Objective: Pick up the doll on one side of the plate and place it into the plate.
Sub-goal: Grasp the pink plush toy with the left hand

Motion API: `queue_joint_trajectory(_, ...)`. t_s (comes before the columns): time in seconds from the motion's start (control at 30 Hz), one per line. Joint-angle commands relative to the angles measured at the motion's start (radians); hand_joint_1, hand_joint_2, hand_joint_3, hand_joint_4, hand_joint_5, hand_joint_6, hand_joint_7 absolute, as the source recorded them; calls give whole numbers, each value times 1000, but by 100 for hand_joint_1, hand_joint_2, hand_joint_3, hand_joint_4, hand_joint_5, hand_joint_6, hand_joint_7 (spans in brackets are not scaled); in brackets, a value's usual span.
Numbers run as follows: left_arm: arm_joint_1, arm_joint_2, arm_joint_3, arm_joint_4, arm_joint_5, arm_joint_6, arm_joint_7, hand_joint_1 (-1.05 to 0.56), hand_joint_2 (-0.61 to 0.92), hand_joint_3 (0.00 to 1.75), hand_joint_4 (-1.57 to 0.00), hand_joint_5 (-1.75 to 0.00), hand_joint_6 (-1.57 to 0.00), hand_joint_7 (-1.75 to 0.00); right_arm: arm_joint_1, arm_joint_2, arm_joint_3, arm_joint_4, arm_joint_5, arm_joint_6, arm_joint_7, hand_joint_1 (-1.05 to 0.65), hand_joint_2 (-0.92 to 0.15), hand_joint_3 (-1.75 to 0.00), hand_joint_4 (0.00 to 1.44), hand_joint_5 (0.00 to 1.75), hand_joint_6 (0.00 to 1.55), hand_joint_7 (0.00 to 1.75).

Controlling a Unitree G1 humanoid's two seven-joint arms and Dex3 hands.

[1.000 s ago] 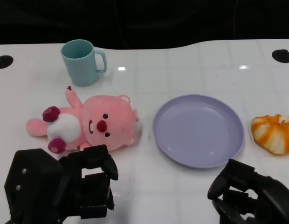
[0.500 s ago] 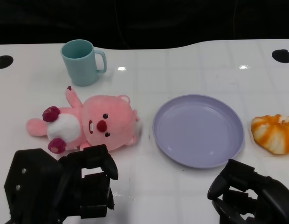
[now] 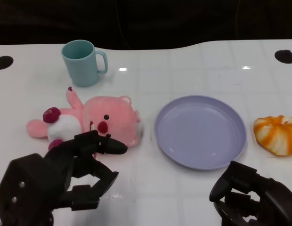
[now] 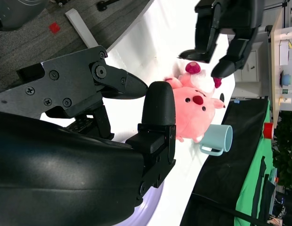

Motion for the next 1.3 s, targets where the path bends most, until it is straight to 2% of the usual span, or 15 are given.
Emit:
queue_joint_trajectory(0.03,-40,94,0,-37,66,-12,-41,-31,88,12,-35,-100,-55,-36,0,-10,-12,-2,5,-1,2,-26,-85,-64,66,175,46,164)
queue_joint_trajectory(0.13,-80,178,-21,-58,175,-3,-57,-41,90,3,-23,-88,-51,-21,-1,-11,-16,4,2,-7,1,-26,-85,-63,66,175,46,164)
queue_joint_trajectory(0.2,-112,224,-31,-72,238,22,-73,-46,91,1,-22,-81,-48,-13,0,-12,-18,5,2,-7,2,-26,-85,-63,66,175,46,164)
queue_joint_trajectory(0.3,-153,255,-35,-82,301,41,-85,-49,91,0,-24,-68,-45,-5,1,-10,-21,2,8,1,2,-25,-86,-63,66,175,46,163)
queue_joint_trajectory(0.43,-211,311,-56,-83,413,59,-105,-54,92,0,-17,-56,-40,0,3,-10,-22,3,9,0,3,-25,-86,-62,67,175,46,163)
queue_joint_trajectory(0.5,-245,362,-80,-76,493,69,-142,-57,92,1,-14,-49,-34,0,4,-10,-22,5,8,-2,3,-25,-86,-62,67,175,46,163)
queue_joint_trajectory(0.67,-328,444,-144,-33,665,71,-231,-67,92,2,-8,-42,-25,0,3,-10,-20,8,4,-3,3,-25,-87,-61,66,175,45,163)
queue_joint_trajectory(0.9,-435,410,-244,139,816,51,-258,-71,92,2,-3,-40,-23,-1,7,-10,-18,14,3,-14,9,-26,-87,-60,66,175,45,164)
queue_joint_trajectory(1.07,-485,358,-283,251,881,39,-232,-71,92,2,-4,-38,-22,0,10,-7,-16,7,6,-8,7,-25,-87,-59,66,175,46,164)
queue_joint_trajectory(1.2,-546,300,-311,404,903,27,-199,-71,92,1,-5,-36,-21,0,12,-6,-11,8,1,-10,5,-26,-87,-59,65,175,45,164)
queue_joint_trajectory(1.3,-583,269,-330,516,915,5,-157,-72,92,1,-9,-26,-21,0,15,-5,-7,11,-2,-20,4,-25,-88,-59,65,175,45,164)
